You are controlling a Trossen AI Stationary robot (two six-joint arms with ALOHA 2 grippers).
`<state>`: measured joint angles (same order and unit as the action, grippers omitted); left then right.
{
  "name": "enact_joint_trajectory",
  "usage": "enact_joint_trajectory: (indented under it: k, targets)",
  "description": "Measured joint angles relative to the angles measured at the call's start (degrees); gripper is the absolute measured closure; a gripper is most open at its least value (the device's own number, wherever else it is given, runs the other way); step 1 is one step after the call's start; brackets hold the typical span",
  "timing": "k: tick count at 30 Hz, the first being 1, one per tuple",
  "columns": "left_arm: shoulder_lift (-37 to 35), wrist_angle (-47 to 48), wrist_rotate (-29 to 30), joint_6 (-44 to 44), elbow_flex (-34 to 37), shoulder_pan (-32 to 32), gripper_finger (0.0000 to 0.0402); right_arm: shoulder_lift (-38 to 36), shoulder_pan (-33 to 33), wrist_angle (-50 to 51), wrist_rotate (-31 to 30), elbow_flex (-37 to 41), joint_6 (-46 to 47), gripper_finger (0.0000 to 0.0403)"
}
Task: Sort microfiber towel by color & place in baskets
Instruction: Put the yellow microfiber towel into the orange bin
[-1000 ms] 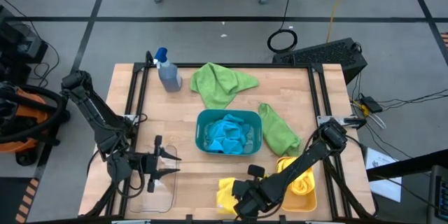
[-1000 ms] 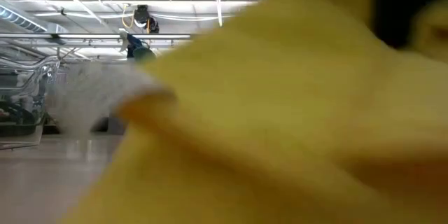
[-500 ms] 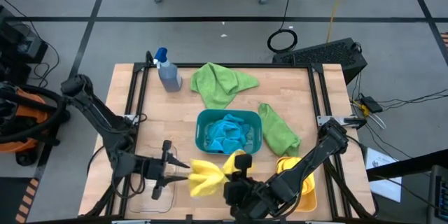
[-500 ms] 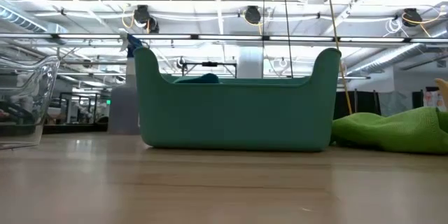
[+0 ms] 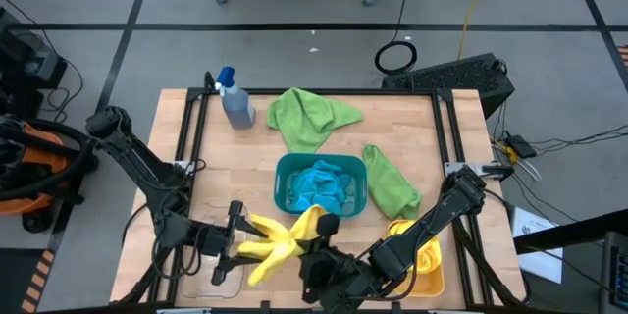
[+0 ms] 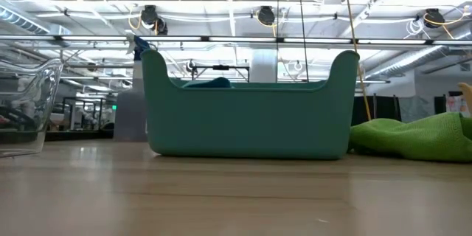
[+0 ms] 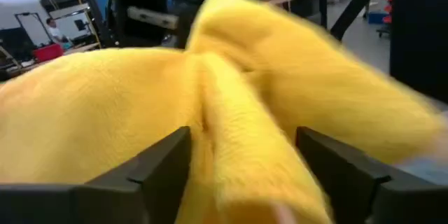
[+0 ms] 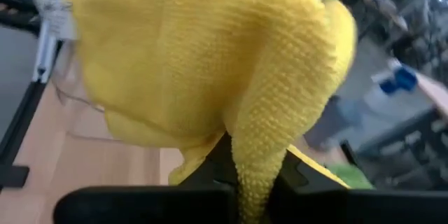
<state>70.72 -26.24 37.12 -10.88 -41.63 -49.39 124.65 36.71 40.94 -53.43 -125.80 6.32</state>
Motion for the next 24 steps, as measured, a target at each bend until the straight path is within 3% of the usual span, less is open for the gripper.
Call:
enact_joint_trajectory:
  k: [9, 15, 20, 24]
  targets:
    - [1.0, -0.4, 2.0, -0.4, 0.0, 1.6, 0.0055, 2.9, -2.7, -14.3, 5.4, 0.1, -16.0, 0.0383]
    - [2.0, -0.4, -1.2, -0.4, 0.0, 3.0, 0.0052, 3.0, -4.4, -16.7, 6.1, 0.1, -16.2, 0.0383]
    - [3.4, -0.4, -2.2, -1.3, 0.0, 4.5, 0.0053, 3.0, -5.2, -18.9, 12.9, 0.1, -16.4, 0.0383]
    - [3.8, -0.4, -4.0, -2.0, 0.0, 5.2, 0.0085, 3.0, -5.4, -21.1, 13.7, 0.1, -14.6, 0.038]
